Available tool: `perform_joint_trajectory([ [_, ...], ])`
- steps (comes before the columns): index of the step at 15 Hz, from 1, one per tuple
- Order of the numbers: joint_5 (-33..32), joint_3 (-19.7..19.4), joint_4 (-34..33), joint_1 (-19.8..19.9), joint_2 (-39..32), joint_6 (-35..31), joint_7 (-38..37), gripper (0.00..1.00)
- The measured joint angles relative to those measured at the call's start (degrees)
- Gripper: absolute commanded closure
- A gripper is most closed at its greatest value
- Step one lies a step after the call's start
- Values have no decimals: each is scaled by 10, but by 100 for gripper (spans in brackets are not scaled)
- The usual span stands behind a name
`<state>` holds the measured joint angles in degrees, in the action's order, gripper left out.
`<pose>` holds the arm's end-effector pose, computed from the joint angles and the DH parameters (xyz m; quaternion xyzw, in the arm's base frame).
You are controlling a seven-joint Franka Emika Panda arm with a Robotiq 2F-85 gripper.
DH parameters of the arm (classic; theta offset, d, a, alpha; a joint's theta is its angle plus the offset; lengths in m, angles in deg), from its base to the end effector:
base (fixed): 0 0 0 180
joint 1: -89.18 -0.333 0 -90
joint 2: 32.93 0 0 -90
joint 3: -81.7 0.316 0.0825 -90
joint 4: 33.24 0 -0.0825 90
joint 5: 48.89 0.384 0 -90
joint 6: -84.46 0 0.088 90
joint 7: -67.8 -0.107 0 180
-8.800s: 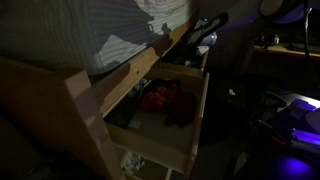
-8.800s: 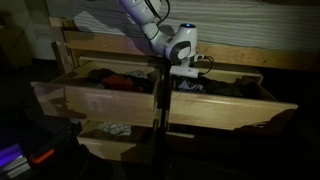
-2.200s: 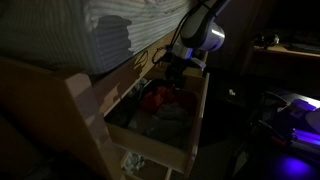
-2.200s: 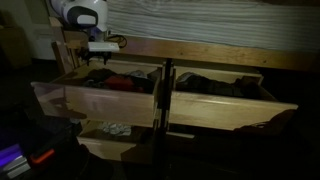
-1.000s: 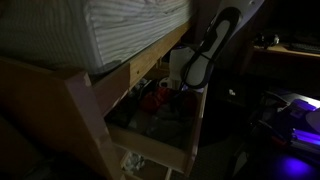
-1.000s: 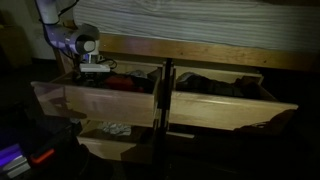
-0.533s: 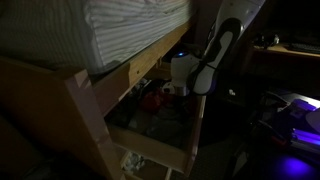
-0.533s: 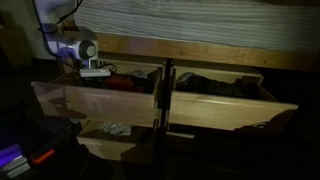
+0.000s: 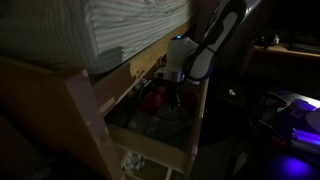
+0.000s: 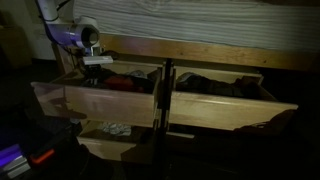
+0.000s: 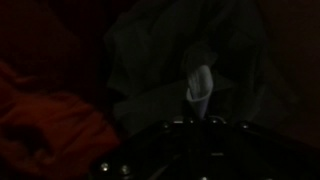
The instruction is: Move the blue cloth from the top left drawer to the top right drawer then put it back in the top right drawer
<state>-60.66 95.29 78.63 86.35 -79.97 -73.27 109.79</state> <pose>0.5665 0.1790 0.0642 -0.8420 -0.5373 -0.0170 0.0446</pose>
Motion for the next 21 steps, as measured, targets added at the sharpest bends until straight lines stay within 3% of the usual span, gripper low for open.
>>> perform_joint_trajectory([
  [3, 11, 47, 10, 38, 74, 15, 12, 99],
  [6, 66, 98, 19, 81, 152, 57, 48, 99],
  [9, 132, 111, 30, 100, 230, 87, 74, 99],
  [14, 177, 73, 74, 94, 374, 78, 75, 99],
  [18, 207, 9, 121, 80, 479, 14, 80, 99],
  [21, 217, -25, 150, 91, 547, -44, 95, 99],
])
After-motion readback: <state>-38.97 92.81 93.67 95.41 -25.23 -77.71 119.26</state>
